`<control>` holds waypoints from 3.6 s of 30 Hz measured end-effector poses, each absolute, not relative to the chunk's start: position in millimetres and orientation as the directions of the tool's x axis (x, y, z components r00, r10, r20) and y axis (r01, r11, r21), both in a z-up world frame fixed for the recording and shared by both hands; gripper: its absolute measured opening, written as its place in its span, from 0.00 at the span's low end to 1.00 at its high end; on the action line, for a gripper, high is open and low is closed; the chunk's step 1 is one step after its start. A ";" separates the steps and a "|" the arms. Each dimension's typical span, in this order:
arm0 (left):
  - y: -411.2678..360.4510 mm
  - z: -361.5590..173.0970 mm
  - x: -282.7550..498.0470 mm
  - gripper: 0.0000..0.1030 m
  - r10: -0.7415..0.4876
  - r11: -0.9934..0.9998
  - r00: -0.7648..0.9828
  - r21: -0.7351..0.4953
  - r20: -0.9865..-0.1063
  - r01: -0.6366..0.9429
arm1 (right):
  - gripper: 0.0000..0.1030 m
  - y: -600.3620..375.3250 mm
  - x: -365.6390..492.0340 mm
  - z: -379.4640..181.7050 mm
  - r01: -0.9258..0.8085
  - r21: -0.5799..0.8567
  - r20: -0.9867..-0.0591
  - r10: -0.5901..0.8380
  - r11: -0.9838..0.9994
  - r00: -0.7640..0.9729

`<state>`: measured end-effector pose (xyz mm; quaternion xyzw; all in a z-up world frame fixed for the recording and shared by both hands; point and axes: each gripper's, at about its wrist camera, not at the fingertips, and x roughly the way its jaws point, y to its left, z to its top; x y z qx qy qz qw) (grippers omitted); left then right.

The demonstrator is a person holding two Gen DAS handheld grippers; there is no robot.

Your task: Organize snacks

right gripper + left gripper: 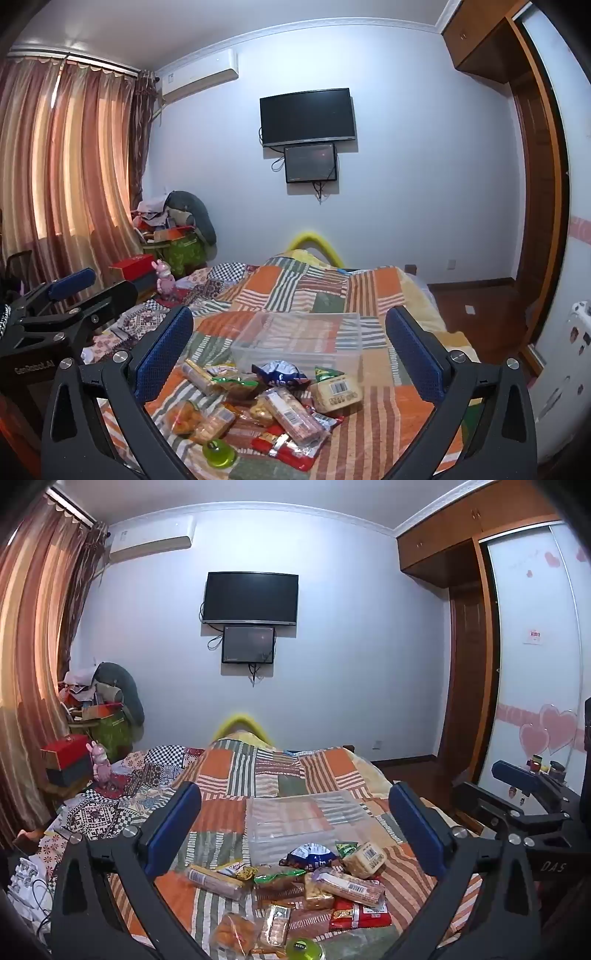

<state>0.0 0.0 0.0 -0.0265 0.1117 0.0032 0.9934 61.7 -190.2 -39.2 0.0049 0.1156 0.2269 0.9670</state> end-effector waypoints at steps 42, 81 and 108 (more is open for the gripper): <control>2.3 -7.5 2.5 1.00 0.007 0.999 0.973 -0.049 -0.229 -0.019 | 1.00 -192.5 62.5 -41.5 -0.437 0.084 -0.233 0.444 0.896 0.865; 2.1 -12.7 8.6 1.00 -0.015 0.999 0.971 -0.053 -0.238 0.002 | 1.00 -189.1 64.1 -40.5 -0.448 0.095 -0.250 0.457 0.889 0.854; 89.0 -93.8 85.3 0.58 0.018 1.000 0.821 -0.006 -0.570 -0.027 | 0.59 -185.9 126.1 -95.8 -0.487 0.159 -0.512 0.494 0.859 0.703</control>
